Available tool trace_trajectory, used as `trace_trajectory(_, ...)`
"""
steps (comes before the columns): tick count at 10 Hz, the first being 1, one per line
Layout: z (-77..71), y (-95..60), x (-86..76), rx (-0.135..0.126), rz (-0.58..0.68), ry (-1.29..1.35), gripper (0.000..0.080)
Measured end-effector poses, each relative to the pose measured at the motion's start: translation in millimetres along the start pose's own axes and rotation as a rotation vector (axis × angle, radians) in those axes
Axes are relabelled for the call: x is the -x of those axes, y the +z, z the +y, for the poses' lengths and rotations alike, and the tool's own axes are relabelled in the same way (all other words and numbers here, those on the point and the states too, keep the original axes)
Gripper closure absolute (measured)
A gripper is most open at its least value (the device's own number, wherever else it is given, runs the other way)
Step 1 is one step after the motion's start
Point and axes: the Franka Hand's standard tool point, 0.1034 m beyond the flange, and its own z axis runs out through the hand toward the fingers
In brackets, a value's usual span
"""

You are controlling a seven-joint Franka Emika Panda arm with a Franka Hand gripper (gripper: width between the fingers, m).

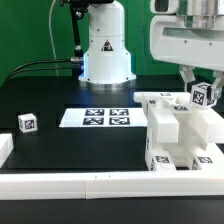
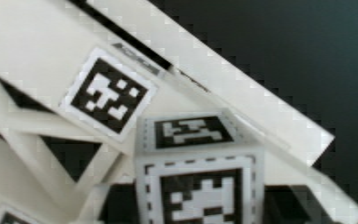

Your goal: Assemble chair

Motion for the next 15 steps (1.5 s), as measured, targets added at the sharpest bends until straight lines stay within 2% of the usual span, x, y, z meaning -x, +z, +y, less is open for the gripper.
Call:
trace_trajectory(2,-0.2,-0.2,0.3,0.000,0.001,0.037,0.0514)
trace_trajectory(3,-0.3,0.0,0.6,0.000,0.001,0.022,0.0448)
trace_trajectory(4,-0.6,-0.2,0.9,0.000,0.001,-0.009,0.0284)
trace_trajectory(5,-3.9,-2.0,2.2,-0.008,0.007,-0.098,0.0284)
trace_trajectory(6,-6.5,-4.4,-1.6,-0.024,0.017,-0.250,0.0178)
trace_trajectory(8,-3.4,-4.1,-1.5,-0.025,0.023,-0.573,0.0152)
trace_trajectory(9,-1.4,-1.2,2.8,-0.017,0.022,-0.645,0.0152)
trace_trajectory(12,-0.4,-0.3,0.7,-0.009,0.027,-0.878,0.0151)
trace_trajectory(14,3.1,0.6,0.7,0.024,0.041,-1.210,0.0151)
trace_trajectory(15,4.8,0.4,-1.7,0.021,0.052,-1.299,0.0151)
